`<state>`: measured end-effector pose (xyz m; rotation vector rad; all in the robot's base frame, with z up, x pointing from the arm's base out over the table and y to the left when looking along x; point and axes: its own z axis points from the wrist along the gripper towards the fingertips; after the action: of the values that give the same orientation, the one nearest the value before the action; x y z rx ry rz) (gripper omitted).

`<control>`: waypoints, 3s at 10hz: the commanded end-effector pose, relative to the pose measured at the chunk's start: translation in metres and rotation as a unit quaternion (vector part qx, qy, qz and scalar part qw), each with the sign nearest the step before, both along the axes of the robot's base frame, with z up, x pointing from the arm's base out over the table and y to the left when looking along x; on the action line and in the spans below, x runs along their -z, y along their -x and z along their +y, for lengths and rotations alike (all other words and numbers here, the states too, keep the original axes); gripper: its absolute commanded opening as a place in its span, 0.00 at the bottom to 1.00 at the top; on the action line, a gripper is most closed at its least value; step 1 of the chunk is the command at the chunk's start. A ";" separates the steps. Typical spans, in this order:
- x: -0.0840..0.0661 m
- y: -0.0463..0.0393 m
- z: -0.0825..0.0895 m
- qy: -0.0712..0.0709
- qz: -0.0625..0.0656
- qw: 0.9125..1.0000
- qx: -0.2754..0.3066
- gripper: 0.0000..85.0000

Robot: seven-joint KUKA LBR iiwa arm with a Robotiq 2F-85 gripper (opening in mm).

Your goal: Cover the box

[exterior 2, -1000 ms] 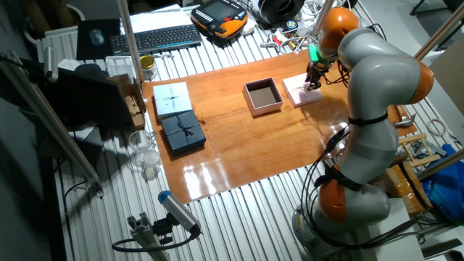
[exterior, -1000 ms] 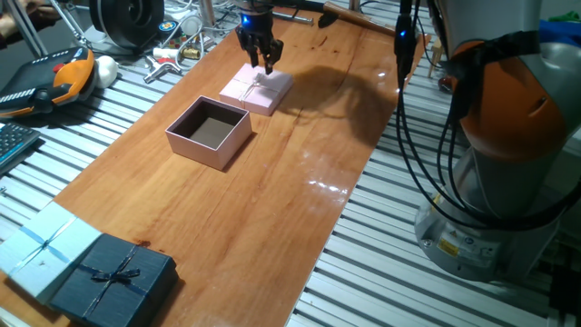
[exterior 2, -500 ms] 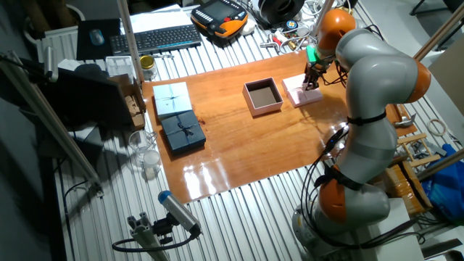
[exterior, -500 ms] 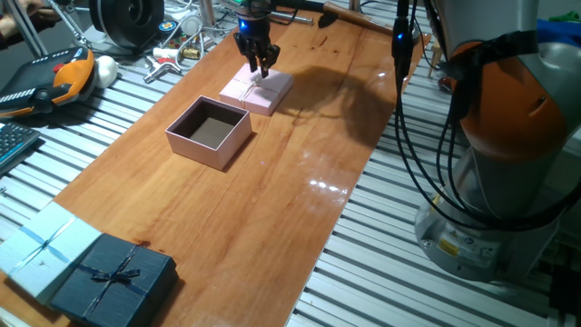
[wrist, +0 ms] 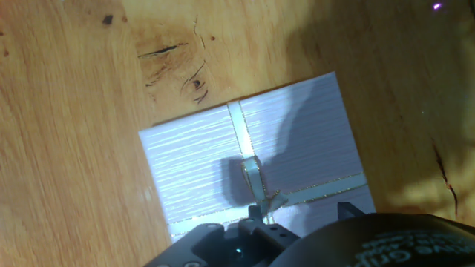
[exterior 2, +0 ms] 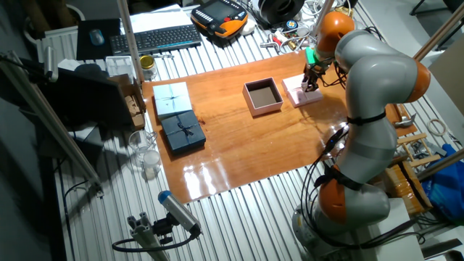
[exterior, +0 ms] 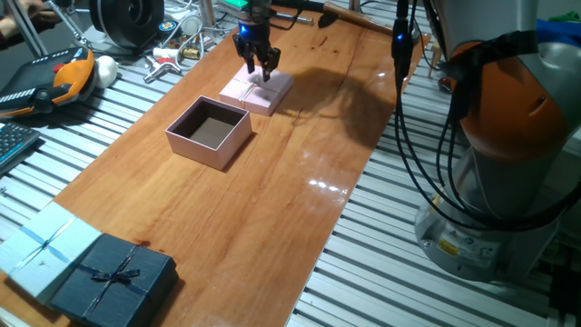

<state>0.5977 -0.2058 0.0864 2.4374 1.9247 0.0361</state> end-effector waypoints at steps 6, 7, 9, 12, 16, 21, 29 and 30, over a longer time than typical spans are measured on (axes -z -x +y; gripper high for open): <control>0.013 -0.0012 -0.002 0.002 -0.006 1.000 -0.002 0.60; 0.016 -0.0019 -0.003 0.002 -0.008 1.000 -0.002 0.60; 0.018 -0.0042 -0.006 0.003 -0.013 1.000 -0.006 0.60; 0.023 -0.0102 -0.009 0.001 -0.018 1.000 -0.016 0.60; 0.021 -0.0152 -0.007 0.001 -0.017 1.000 -0.024 0.60; 0.024 -0.0171 -0.007 -0.006 -0.008 1.000 -0.025 0.60; 0.027 -0.0174 -0.006 -0.012 -0.006 0.999 -0.029 0.40; 0.028 -0.0175 -0.006 -0.015 -0.005 0.999 -0.029 0.40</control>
<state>0.6152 -0.2120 0.0579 2.3947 2.0057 0.0807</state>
